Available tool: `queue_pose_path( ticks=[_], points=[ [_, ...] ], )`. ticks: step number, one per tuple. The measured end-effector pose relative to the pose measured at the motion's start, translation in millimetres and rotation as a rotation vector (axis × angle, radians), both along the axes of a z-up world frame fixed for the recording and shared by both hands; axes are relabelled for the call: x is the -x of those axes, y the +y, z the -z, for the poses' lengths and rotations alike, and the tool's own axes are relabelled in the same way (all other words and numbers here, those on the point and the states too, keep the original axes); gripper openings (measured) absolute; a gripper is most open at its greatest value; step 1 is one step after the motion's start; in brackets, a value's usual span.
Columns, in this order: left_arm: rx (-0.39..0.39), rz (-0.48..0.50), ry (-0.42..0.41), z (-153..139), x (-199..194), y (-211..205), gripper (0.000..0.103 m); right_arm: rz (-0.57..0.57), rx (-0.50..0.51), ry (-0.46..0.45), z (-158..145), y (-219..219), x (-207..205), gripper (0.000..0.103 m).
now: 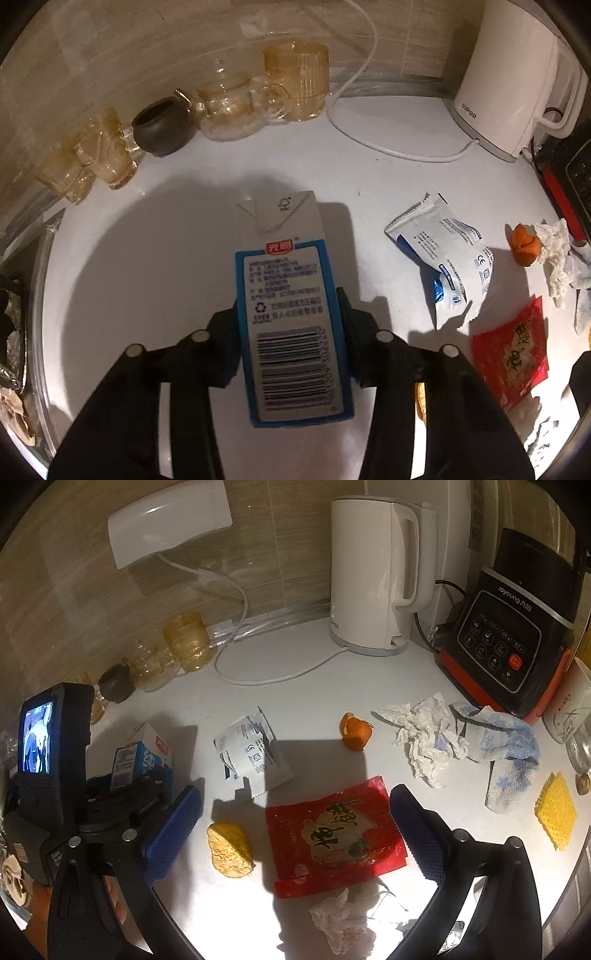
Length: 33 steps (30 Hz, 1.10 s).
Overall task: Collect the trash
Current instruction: 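Grasp the white sachet with the right tool, then drop the milk carton into the green basket with the left tool while the right tool drops the sachet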
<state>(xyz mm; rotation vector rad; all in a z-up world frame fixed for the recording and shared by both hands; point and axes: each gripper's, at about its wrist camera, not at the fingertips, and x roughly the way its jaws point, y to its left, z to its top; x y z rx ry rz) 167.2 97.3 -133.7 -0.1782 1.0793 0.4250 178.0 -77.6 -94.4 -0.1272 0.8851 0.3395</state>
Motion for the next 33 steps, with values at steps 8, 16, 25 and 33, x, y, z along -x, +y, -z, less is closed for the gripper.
queue_pose_path(
  ticks=[8,16,25,33],
  points=[
    [-0.035,0.020,-0.016,-4,10,4,0.041,-0.035,0.019,0.018,13,16,-13,0.101],
    [-0.065,0.069,-0.039,-22,42,18,0.041,-0.147,0.114,0.086,60,71,-58,0.101],
    [-0.044,0.121,-0.035,-22,56,31,0.041,-0.144,0.142,0.141,85,90,-84,0.036],
    [-0.038,0.221,-0.095,-48,75,23,0.041,-0.115,0.085,0.078,43,77,-44,0.023]
  ],
)
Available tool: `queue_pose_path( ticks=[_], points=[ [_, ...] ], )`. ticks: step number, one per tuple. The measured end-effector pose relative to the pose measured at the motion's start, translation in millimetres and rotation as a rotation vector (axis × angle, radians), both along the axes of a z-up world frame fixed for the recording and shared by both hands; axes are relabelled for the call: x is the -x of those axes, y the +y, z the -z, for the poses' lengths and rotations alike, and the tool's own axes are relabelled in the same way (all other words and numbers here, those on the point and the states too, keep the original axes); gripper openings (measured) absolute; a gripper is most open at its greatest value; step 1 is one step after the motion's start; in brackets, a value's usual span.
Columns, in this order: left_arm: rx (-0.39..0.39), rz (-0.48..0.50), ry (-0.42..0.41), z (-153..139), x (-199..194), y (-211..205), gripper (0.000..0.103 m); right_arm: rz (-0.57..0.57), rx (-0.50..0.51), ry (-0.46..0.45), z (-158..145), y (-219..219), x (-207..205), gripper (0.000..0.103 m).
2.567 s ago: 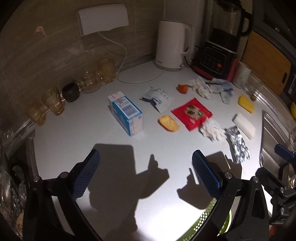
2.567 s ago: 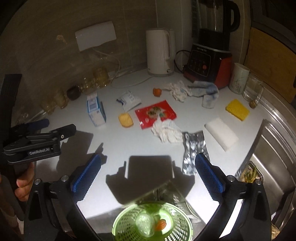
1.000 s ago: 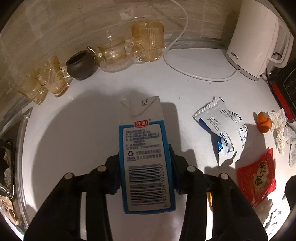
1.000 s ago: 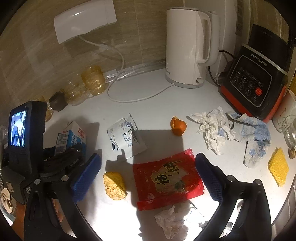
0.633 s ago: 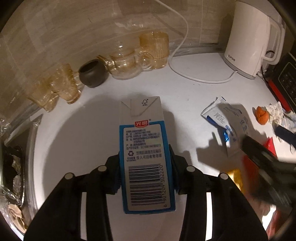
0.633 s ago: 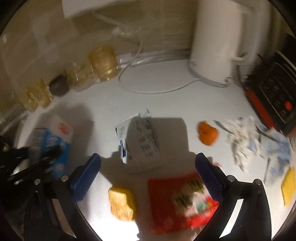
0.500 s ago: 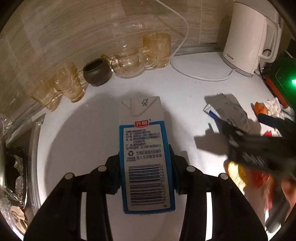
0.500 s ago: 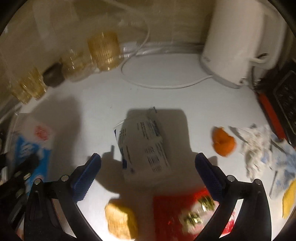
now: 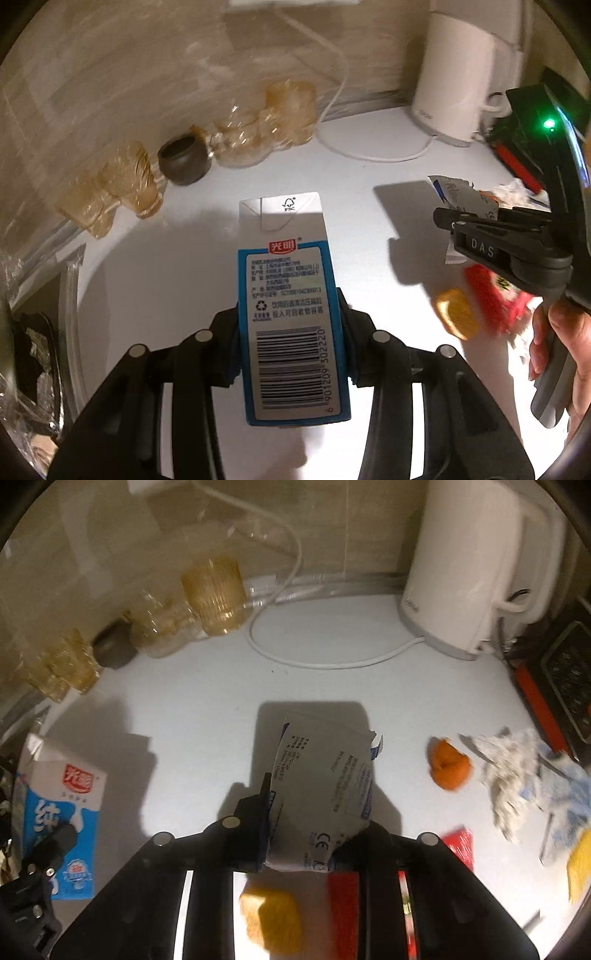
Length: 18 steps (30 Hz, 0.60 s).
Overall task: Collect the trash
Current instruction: 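Drop the milk carton into the green basket with the left tool while the right tool drops the sachet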
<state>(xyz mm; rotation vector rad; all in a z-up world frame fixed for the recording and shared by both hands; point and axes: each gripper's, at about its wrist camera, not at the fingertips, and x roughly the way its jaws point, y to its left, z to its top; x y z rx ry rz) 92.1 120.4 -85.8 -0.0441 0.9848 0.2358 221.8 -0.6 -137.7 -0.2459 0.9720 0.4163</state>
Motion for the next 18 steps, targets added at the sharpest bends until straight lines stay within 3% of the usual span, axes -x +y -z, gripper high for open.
queue_pose_path(
  ticks=[9,18],
  points=[
    [-0.001,0.237,-0.048,-34,59,-50,0.041,0.128,-0.056,-0.066,-54,-62,119,0.023],
    [0.025,0.447,0.002,-27,150,-121,0.041,0.251,-0.077,-0.057,-59,-143,257,0.024]
  ],
)
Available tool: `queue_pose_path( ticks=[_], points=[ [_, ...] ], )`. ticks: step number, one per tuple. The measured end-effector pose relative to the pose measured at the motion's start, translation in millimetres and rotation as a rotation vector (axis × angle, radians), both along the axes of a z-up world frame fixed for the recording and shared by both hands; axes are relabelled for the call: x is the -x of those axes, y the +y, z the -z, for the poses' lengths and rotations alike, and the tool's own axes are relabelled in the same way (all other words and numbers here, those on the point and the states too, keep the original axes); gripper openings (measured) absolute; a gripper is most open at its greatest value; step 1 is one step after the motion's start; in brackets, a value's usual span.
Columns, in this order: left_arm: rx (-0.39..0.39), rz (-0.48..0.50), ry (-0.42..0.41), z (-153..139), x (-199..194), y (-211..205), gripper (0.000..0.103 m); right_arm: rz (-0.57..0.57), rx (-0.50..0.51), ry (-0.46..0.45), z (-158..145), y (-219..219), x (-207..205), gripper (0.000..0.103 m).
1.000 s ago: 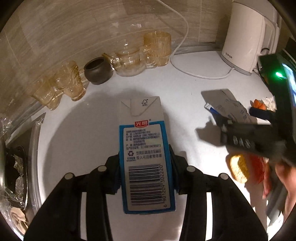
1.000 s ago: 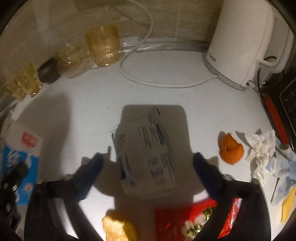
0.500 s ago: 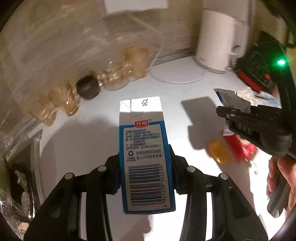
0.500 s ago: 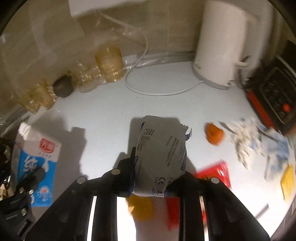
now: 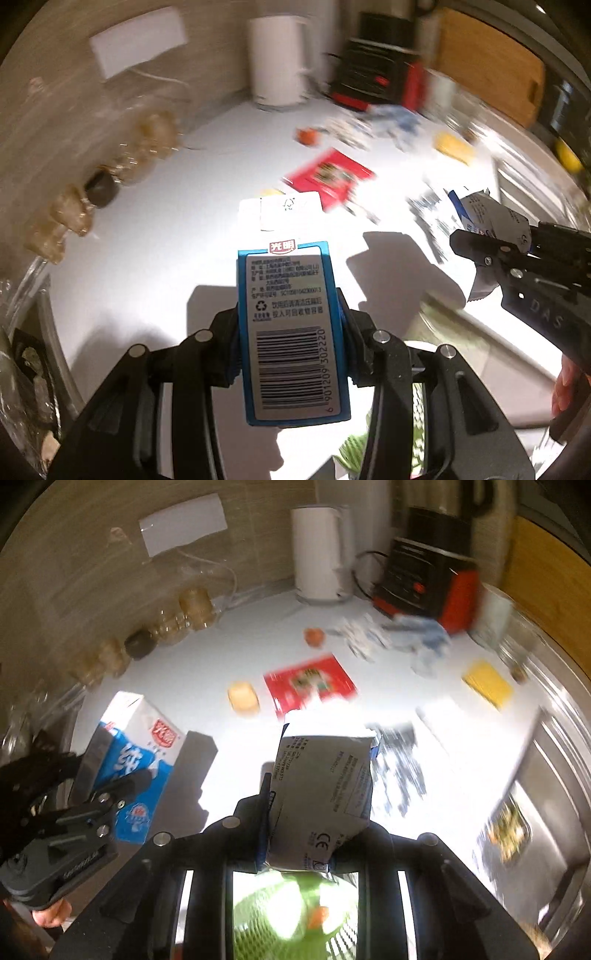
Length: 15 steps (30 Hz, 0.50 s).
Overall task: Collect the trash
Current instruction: 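Drop the milk carton into the green basket with the left tool while the right tool drops the sachet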
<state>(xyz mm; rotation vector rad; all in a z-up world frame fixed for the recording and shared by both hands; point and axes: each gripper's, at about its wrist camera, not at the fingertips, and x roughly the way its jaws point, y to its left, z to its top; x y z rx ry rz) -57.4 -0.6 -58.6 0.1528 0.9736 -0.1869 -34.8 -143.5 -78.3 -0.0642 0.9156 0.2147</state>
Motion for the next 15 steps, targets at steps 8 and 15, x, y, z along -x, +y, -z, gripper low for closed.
queue_pose_path(
  ticks=[8,15],
  points=[
    [-0.004,0.146,0.089,44,79,-69,0.041,0.033,-0.025,0.082,32,-63,101,0.024],
    [-0.021,0.155,0.212,113,124,-107,0.042,0.029,-0.030,0.135,53,-95,148,0.024]
  ],
)
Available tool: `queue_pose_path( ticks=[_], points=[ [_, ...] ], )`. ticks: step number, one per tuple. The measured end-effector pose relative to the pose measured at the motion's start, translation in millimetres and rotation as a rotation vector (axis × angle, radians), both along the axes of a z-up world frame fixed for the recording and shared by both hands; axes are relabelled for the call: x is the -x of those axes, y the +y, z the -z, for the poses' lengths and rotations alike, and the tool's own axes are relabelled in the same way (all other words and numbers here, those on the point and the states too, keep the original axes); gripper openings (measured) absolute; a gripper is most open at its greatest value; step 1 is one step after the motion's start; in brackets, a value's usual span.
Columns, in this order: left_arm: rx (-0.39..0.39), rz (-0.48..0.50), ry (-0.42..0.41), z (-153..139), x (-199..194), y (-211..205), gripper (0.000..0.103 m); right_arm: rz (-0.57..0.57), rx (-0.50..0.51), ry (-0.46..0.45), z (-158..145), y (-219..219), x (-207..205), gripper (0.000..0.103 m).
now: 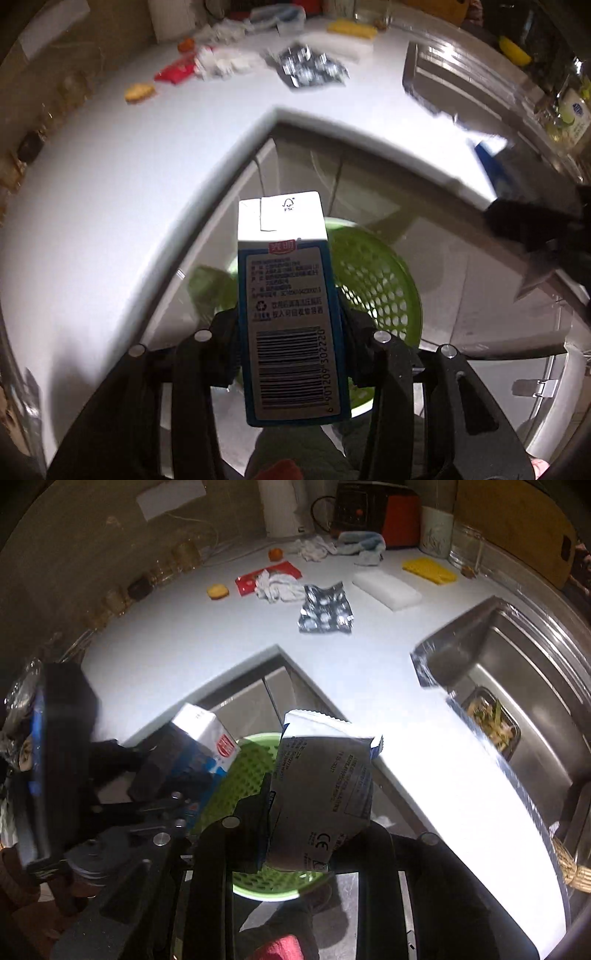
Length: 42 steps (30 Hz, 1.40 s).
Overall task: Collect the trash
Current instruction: 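Drop the milk carton into the green basket with the left tool while the right tool drops the sachet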
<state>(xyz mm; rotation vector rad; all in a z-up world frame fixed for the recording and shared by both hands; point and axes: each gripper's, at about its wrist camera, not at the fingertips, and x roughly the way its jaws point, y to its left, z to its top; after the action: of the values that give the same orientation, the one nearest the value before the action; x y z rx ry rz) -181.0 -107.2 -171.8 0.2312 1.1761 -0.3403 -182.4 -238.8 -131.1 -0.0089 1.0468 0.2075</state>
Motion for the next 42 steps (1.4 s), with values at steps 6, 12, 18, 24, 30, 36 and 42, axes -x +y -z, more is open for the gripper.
queue_pose_path(
  ticks=[6,12,18,24,30,36,42],
  points=[
    [-0.011,-0.025,0.068,30,21,-13,0.062,-0.028,-0.007,0.019,8,-10,18,0.024],
    [-0.029,-0.037,-0.002,11,32,-16,0.080,-0.057,-0.019,0.012,6,-12,25,0.024],
    [-0.034,-0.065,-0.035,-9,27,-7,0.083,-0.075,-0.024,-0.004,3,-10,23,0.025],
    [-0.024,-0.129,-0.088,-35,13,19,0.088,-0.087,-0.032,0.006,12,-3,16,0.026],
    [-0.008,-0.188,-0.119,-54,3,48,0.090,-0.107,-0.032,0.039,29,10,7,0.027],
    [0.001,-0.228,-0.117,-58,-6,67,0.090,-0.148,-0.019,0.085,53,30,-1,0.033],
    [0.001,-0.246,-0.102,-56,-20,81,0.090,-0.164,0.016,0.104,64,52,-2,0.081]
  ],
)
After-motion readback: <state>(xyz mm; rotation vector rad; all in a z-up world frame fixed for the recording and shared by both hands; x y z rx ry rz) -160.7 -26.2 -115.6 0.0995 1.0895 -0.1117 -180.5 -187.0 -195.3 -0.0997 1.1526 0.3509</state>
